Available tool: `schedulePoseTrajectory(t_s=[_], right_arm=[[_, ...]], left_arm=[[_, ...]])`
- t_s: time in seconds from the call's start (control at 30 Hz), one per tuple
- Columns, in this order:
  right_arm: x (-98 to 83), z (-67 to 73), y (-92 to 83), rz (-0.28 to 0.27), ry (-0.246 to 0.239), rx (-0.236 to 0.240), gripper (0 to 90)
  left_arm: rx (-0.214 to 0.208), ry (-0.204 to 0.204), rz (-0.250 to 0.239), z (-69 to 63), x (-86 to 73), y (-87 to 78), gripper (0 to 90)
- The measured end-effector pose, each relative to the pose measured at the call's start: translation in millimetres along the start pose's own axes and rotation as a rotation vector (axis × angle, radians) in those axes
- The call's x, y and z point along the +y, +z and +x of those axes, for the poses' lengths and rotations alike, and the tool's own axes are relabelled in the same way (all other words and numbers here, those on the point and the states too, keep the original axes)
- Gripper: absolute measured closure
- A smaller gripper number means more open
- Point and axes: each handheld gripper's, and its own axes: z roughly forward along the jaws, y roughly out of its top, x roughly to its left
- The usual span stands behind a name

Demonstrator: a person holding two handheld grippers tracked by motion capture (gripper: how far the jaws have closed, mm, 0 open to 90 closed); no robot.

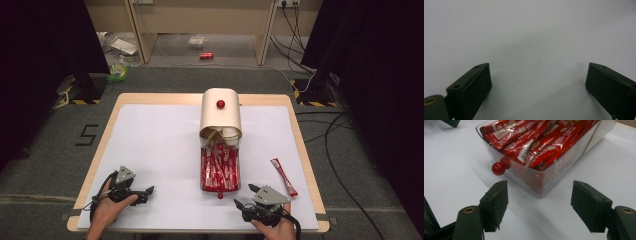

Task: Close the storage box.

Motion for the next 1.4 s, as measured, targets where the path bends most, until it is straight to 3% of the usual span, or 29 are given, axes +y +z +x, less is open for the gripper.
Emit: schedulePoseTrajectory(t_s=[0.8,1.4], right_arm=[[8.6,0.0,21.4,0.008,-0.007,-0.03,29.9],[15.7,6.8,32.6,0.034,-0.073,-0.058,25.3]], left_arm=[[0.0,0.001,0.001,0.0,0.0,-0.1,5.8],[-0.001,0.0,0.0,0.1,0.0,-0.1,5.8]])
